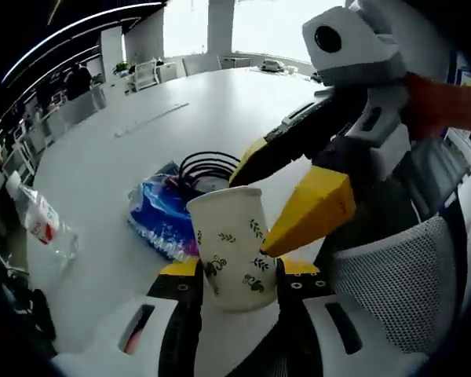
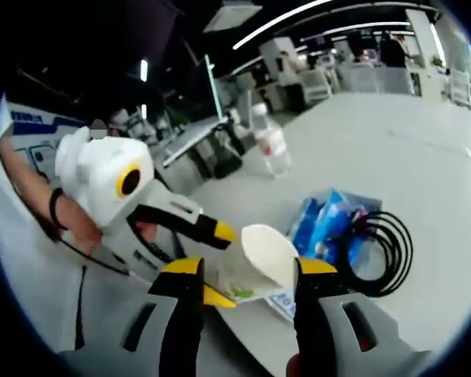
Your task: Arrange the tabletop items into an orderly group along one side of the table until the central work area is clear of visible clutter.
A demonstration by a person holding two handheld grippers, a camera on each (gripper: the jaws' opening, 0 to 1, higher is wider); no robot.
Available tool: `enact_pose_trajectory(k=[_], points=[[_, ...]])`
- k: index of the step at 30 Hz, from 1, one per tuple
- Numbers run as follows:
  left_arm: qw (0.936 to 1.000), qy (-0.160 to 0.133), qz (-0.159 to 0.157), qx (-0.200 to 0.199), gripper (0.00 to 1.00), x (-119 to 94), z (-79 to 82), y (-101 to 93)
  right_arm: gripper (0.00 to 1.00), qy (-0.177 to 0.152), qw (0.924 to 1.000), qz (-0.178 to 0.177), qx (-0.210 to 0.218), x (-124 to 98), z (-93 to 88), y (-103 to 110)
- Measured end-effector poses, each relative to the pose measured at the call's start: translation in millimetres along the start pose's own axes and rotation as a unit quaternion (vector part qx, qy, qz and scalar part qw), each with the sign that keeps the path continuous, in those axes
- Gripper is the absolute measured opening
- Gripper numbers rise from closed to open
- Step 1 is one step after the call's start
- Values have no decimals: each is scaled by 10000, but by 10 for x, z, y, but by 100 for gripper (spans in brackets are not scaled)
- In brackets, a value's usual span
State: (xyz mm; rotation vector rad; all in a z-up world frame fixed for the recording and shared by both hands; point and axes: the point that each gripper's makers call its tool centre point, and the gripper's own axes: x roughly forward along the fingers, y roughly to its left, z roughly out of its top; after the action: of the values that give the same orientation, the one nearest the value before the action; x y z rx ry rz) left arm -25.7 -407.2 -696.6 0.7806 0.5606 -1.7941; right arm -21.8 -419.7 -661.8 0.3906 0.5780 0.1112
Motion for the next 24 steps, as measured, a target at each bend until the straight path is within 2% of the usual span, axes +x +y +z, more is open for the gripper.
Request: enact_pose_trajectory(k=[3, 6, 10, 14, 16, 24], points=[[9995, 24, -55, 298, 36, 11, 33, -52, 40, 21, 9999, 129, 47, 0, -7, 46], [9967, 82, -108, 803, 36, 23, 63, -98, 33, 85, 9994, 340, 32, 6, -39, 108], [9934, 115, -228, 1118, 35, 39, 81, -176, 27, 186, 9986, 493, 47, -6, -89, 146], [9931, 87, -392, 1105, 35, 49, 94, -227, 16, 147, 9981, 575, 149, -42, -102, 153], [9925, 116, -410, 1144, 35, 72, 80, -232, 7, 106, 9979, 599, 204, -57, -109, 165], [9939, 104, -356, 1037, 35, 83, 93, -224, 3, -105, 9972, 535, 517, -86, -132, 167]])
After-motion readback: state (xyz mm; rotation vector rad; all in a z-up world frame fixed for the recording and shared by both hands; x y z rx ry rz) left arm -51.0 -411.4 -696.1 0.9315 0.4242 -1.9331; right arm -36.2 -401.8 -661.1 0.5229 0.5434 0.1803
